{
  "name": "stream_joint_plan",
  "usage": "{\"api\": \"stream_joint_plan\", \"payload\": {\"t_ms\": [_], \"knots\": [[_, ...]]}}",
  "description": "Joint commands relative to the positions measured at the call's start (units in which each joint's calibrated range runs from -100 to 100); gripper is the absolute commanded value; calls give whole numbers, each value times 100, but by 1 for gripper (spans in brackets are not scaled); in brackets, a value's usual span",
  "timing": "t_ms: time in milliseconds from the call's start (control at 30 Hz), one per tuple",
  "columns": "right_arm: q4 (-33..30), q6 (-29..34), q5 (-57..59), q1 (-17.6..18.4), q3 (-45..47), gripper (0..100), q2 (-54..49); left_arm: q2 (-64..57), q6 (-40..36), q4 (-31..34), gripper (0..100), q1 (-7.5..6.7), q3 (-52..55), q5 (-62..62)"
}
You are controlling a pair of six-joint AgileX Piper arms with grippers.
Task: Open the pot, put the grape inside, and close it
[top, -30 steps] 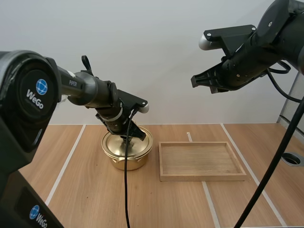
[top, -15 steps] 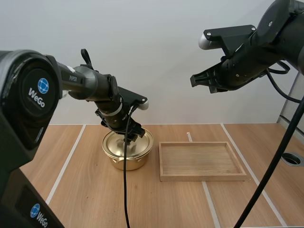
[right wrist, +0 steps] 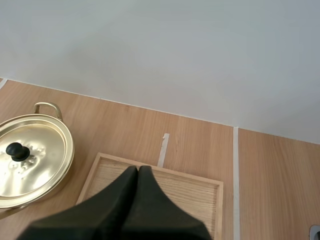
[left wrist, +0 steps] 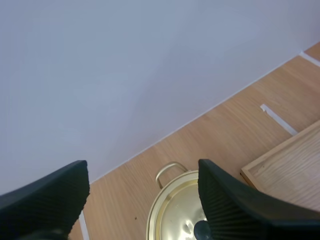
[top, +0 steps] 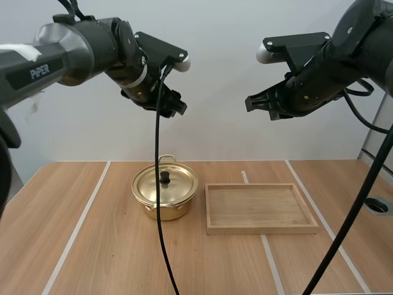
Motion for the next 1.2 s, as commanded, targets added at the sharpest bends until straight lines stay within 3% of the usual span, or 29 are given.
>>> {"api": "stream_joint_plan", "payload": {"t_ms": [0, 100, 400, 600, 667, 800, 967, 1167], "knots": [[82, -15, 31, -23, 6, 0, -83, -294, -61, 47, 70, -8, -74, -9], [130, -15, 31, -23, 6, 0, -83, -529, -153, 47, 0, -8, -74, -23], [210, 58, 31, -23, 6, 0, -83, -1197, -327, 52, 0, -8, -74, -112], [815, 260, -64, -23, 6, 0, -83, -1646, -366, -66, 0, -8, -74, 438], [967, 251, -160, -15, 6, 0, -83, -1793, -771, 52, 0, -8, -60, 419], [967, 276, -678, -15, 31, 0, -129, -2245, -2420, 1088, 0, -8, 342, -561], [918, 227, -1810, 49, 618, 0, -535, -2813, -3440, 2160, 0, -8, 1196, -1208], [799, 135, -2897, 448, 1789, 0, -1013, -3283, -4680, 3410, 0, -8, 2285, -1357]]}}
